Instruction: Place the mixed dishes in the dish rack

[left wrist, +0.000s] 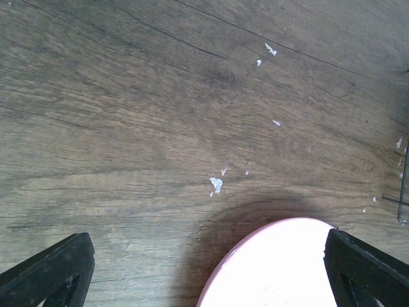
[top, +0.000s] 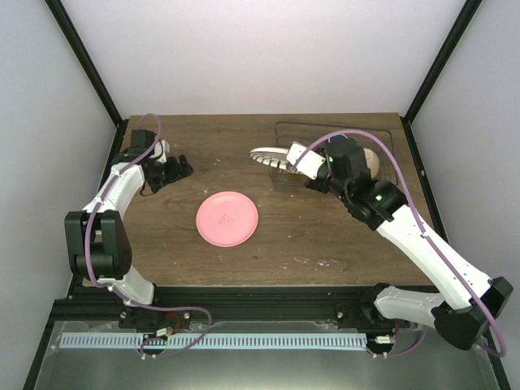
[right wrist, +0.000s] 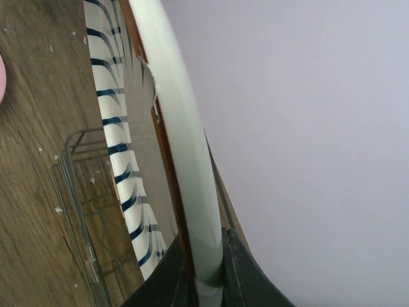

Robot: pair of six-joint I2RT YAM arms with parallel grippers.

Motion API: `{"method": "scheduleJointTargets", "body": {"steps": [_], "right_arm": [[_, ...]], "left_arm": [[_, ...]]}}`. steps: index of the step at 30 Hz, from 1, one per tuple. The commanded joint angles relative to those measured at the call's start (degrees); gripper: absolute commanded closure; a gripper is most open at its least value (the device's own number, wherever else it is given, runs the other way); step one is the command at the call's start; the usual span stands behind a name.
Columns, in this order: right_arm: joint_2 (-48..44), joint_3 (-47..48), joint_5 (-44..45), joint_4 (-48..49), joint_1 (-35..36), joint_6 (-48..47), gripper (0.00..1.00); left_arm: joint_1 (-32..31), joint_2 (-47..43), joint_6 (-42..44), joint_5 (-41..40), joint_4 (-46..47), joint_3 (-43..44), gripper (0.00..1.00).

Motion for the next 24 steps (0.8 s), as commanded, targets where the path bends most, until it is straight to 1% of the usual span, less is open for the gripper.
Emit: {"method": "scheduleJointTargets", "body": {"steps": [1, 5, 9, 16, 24], "right_arm": [[-1.30, 2.73, 1.02, 2.49, -1.41, -5.20, 0.99], [-0.71, 2.38, 2.86, -1.35, -2.26, -5.65, 0.99], [-0.50, 0.52, 5.45, -2.07, -2.78, -6.68, 0.99], [0.12, -4.14, 9.72, 0.80, -4.54, -8.80, 0.99], [3.12, -6.34, 14.20, 9.09, -7.82, -13.04, 0.99]], "left_arm": [[0.28, 1.13, 0.16, 1.27, 1.65, 0.36, 0.00], [0.29, 1.77, 0.23, 1.20, 1.63, 0.99, 0.00], [0.31, 2.92, 0.36, 1.20, 1.42, 2.12, 0.00], [0.34, 4.80, 0.63, 1.36, 1.00, 4.07, 0.00], [0.28, 6.93, 0.64, 1.51, 0.63, 5.83, 0.00]]}}
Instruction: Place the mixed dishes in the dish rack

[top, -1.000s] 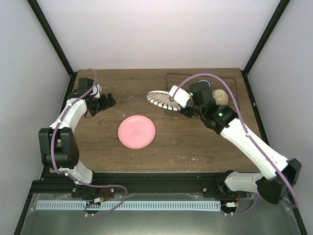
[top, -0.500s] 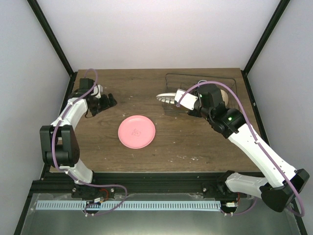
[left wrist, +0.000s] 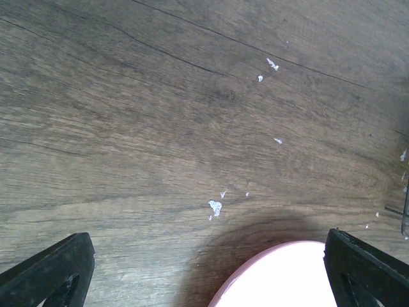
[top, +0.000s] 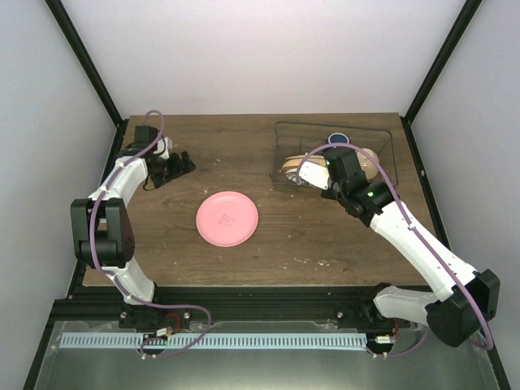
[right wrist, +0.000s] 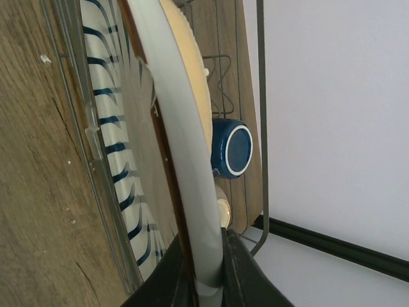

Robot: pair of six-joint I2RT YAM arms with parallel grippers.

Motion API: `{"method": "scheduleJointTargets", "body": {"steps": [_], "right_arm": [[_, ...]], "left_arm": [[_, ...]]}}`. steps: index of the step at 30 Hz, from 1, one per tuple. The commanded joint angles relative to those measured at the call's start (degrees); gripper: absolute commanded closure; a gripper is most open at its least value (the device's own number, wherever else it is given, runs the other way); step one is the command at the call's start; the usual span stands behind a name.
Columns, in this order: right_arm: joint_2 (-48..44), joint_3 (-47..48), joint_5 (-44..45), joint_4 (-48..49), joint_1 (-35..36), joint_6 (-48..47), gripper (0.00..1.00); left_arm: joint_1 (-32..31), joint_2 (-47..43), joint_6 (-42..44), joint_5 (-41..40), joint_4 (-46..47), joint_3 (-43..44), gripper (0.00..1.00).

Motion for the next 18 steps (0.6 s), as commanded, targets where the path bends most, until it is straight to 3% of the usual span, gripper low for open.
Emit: {"method": "scheduleJointTargets", "body": {"steps": [1, 18], "right_arm": [[0.39, 1.71, 5.26, 13.65, -1.70, -3.40, 0.99], [3.52, 11.50, -1.26, 10.20, -3.28, -5.25, 0.99]], "left_arm": [[0.25, 1.85, 0.59, 0.81, -0.21, 2.31, 0.00], [0.26, 5.00, -0.26, 1.37, -0.39, 5.58, 0.00]]}}
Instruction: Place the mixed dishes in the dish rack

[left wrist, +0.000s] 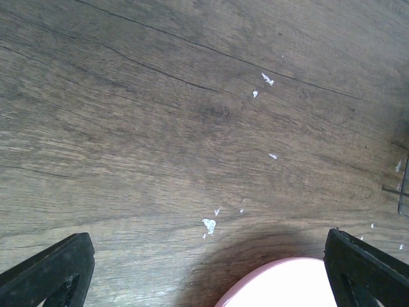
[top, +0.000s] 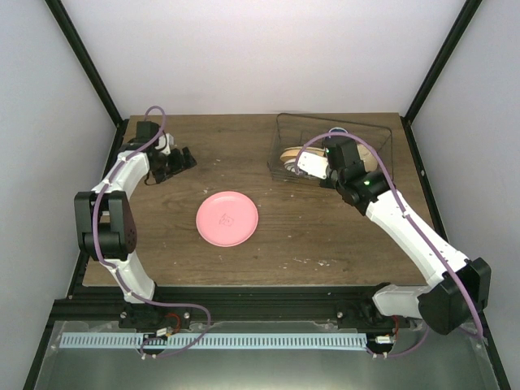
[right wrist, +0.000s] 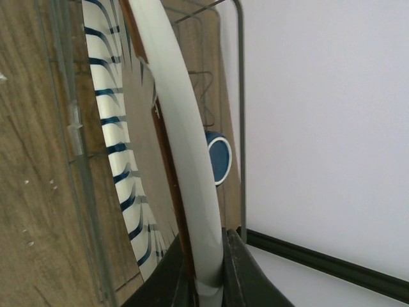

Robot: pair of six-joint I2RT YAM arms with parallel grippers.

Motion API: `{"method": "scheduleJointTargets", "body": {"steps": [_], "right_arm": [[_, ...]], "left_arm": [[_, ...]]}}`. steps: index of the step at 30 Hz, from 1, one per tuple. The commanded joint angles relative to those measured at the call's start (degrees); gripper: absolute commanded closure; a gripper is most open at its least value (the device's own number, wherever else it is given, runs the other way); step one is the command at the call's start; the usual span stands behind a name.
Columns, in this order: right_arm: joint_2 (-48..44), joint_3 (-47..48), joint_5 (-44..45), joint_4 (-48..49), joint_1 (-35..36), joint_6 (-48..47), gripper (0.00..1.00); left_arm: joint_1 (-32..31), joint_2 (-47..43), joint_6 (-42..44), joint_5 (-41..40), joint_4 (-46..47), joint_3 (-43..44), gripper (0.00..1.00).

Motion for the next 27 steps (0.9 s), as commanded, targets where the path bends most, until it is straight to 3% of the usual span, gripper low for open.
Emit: {"method": "scheduleJointTargets", "body": {"steps": [1, 27], "right_arm": [[-1.37, 7.18, 0.56, 7.19, -0.70, -0.87, 0.99], [2.04, 0.50, 2.98, 17.19, -1.22, -2.61, 0.99]], "left_arm": [[0.25, 1.21, -0.07, 0.81, 0.23, 1.22, 0.00], [0.24, 2.72, 0.52, 0.73, -0.70, 2.60, 0.00]]}}
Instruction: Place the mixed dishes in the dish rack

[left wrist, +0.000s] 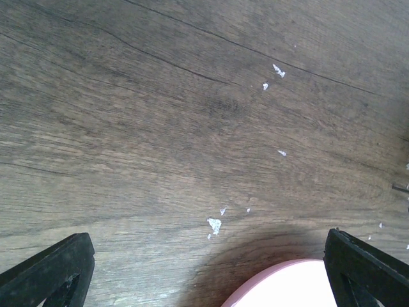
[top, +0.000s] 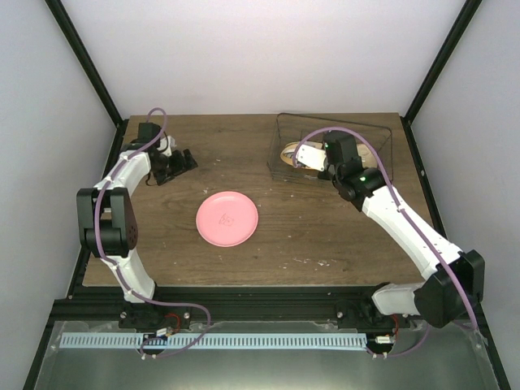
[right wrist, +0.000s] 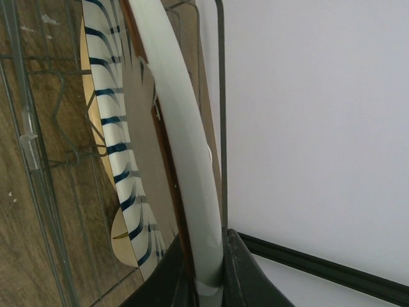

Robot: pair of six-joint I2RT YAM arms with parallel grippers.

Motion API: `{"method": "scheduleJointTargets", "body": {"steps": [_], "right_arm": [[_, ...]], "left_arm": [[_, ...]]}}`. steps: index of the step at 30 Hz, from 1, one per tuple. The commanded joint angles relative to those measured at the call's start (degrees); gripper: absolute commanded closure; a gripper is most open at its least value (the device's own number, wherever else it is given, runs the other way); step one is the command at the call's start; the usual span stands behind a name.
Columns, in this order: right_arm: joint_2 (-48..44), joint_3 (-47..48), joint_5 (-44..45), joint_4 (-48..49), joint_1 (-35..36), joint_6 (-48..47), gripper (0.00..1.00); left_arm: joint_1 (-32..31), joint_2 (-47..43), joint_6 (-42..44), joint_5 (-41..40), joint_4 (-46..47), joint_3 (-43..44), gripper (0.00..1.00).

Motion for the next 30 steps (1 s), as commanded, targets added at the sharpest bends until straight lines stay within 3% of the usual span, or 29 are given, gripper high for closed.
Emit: {"method": "scheduleJointTargets", "body": {"steps": [1, 19, 30], "right_arm": [[-0.36, 0.94, 1.36, 9.55, -0.48, 0.25, 0.99], [4.56, 1.65, 0.52, 10.41, -0.48, 0.74, 0.99], [5.78, 0.15, -1.29, 8.79, -0.48, 1.39, 0.91]], "left_arm": [[0.24, 0.89, 0.71, 0.33, -0.45, 2.34, 0.00], [0.24, 3.82, 0.68, 0.28, -1.70, 5.64, 0.00], [0.24, 5.94, 0.57, 0.53, -2.14, 7.89, 0.00]]}}
